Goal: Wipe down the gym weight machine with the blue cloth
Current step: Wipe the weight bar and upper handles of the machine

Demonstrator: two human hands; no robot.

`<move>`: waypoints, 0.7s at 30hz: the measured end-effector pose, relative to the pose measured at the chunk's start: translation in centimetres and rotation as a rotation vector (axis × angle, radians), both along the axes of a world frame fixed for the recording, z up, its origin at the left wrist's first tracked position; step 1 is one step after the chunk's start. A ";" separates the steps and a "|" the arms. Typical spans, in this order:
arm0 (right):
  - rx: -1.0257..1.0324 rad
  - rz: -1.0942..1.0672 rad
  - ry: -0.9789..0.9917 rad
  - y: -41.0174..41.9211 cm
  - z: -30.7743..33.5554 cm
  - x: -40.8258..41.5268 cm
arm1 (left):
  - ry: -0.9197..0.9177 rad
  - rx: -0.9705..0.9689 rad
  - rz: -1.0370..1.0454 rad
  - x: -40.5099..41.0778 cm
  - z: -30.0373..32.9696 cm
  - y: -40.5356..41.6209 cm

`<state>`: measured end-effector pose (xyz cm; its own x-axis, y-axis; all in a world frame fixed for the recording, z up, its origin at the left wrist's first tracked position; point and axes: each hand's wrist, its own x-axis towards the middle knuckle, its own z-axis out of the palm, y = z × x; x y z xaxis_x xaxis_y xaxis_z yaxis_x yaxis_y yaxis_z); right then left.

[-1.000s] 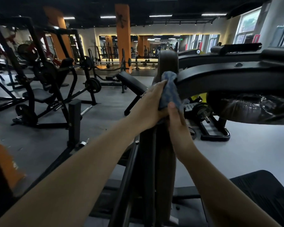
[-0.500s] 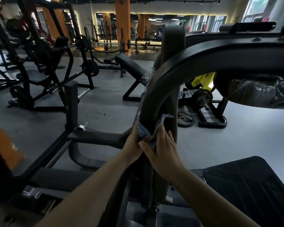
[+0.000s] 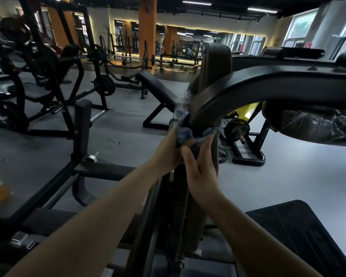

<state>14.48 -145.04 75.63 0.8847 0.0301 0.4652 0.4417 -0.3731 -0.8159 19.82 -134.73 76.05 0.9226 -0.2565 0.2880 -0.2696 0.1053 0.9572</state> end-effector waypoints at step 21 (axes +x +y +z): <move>0.279 -0.082 0.057 1.4 4.7 -1.0 | -0.344 0.320 -0.012 4.6 9.1 -2.5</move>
